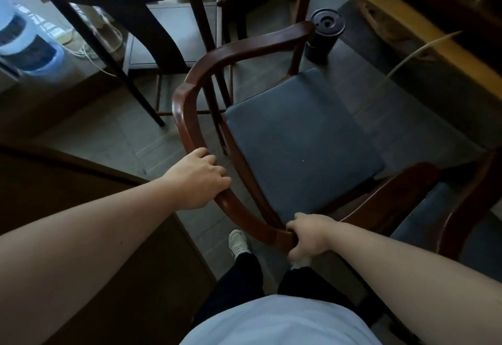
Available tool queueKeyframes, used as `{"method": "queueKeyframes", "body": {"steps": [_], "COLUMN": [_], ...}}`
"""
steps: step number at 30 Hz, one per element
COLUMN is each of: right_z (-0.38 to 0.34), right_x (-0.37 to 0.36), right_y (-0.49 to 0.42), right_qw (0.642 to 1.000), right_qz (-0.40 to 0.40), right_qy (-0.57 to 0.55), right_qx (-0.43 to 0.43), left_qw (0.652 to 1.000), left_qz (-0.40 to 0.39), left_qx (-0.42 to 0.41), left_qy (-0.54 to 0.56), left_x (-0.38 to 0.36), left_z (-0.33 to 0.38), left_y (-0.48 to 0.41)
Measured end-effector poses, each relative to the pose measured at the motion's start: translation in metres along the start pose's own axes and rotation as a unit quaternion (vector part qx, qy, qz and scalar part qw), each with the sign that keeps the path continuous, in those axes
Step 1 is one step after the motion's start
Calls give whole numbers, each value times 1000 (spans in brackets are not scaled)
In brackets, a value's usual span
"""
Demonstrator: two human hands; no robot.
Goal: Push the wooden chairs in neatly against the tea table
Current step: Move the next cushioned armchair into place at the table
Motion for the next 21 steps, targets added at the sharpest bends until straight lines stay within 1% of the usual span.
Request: {"method": "queueKeyframes", "body": {"steps": [2,4,7,9,12,15,18,21], "right_z": [2,1,-1,1,21,57,99,130], "right_x": [-2,-1,5,9,10,11,14,21], "right_y": [1,1,2,6,21,39,59,74], "right_qw": [1000,1000,997,996,996,996,992,986], "right_qz": [9,-2,-53,-81,-76,-81,-99,-105], "right_qy": [-6,-17,-45,-43,-48,-13,36,84], "right_qx": [-10,-12,-19,-13,-16,-34,-66,-96], "left_qw": [1000,1000,1000,1000,1000,999,998,997], "left_qz": [3,4,-5,-7,2,11,41,62], "left_qx": [-10,-9,-6,-1,1,-8,-14,-17], "left_qy": [1,7,13,18,28,35,52,47], "left_x": [1,0,-1,1,9,20,38,53], "left_z": [0,0,0,2,22,51,75,76], "left_y": [-2,-2,-2,-2,-14,-33,-53,-60]}}
Point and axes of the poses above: each hand's wrist, its own y-axis away from the middle knuckle, its own x-axis out of the back of the hand, z = x × y, the point moved 7 cm from there along -y, towards the middle knuckle, and after that the axes turned 12 degrees about z, right-handed, at the moved point
